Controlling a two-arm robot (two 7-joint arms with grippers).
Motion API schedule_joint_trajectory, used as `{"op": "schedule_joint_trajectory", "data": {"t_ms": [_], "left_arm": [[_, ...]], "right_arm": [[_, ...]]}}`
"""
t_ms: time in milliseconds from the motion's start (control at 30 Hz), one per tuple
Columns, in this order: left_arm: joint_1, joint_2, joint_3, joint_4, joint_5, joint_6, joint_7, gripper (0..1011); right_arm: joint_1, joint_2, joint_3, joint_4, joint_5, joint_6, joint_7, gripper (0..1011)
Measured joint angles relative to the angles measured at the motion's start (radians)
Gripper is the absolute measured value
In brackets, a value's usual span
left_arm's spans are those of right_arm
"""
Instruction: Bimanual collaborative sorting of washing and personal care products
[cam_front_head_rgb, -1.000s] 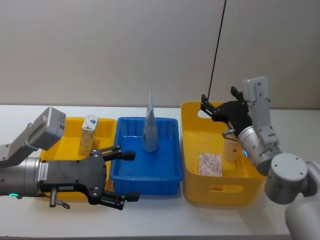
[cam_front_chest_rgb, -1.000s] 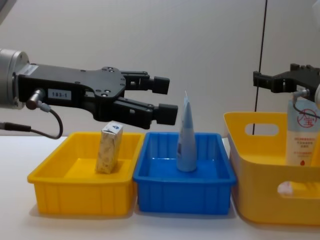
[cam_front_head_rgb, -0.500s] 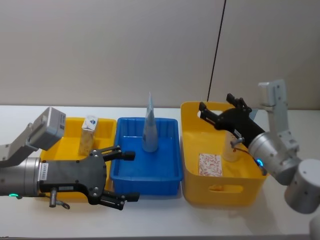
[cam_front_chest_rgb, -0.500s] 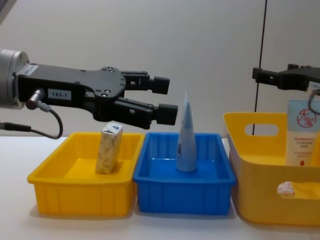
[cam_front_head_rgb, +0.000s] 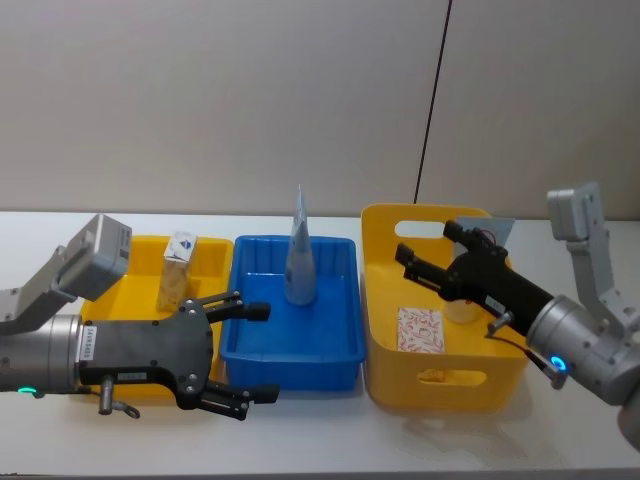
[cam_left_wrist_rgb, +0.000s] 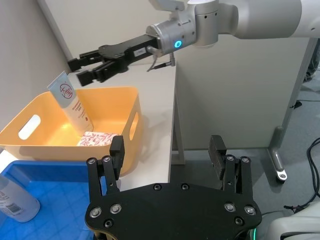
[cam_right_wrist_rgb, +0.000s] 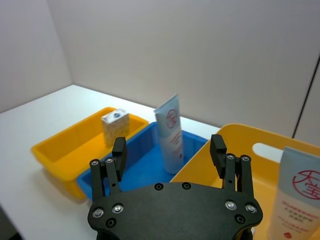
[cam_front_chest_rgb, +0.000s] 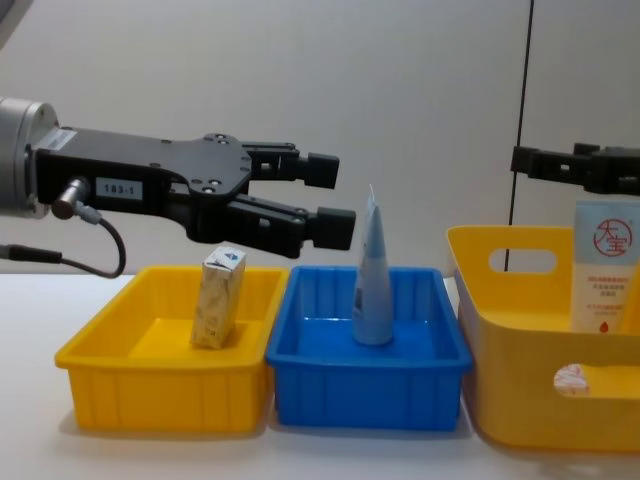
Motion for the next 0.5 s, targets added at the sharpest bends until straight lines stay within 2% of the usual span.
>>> {"op": "schedule_joint_trajectory", "data": {"t_ms": [167, 500], "left_arm": [[0.0, 0.0, 0.0, 0.0, 0.0, 0.0, 0.0, 1001], [0.0, 0.0, 0.0, 0.0, 0.0, 0.0, 0.0, 1001]], "right_arm": [[-0.033, 0.022, 0.002, -0.04, 0.024, 0.024, 0.03, 1002], [-0.062, 0.036, -0.001, -0.076, 0.039, 0.036, 0.038, 1002]]}}
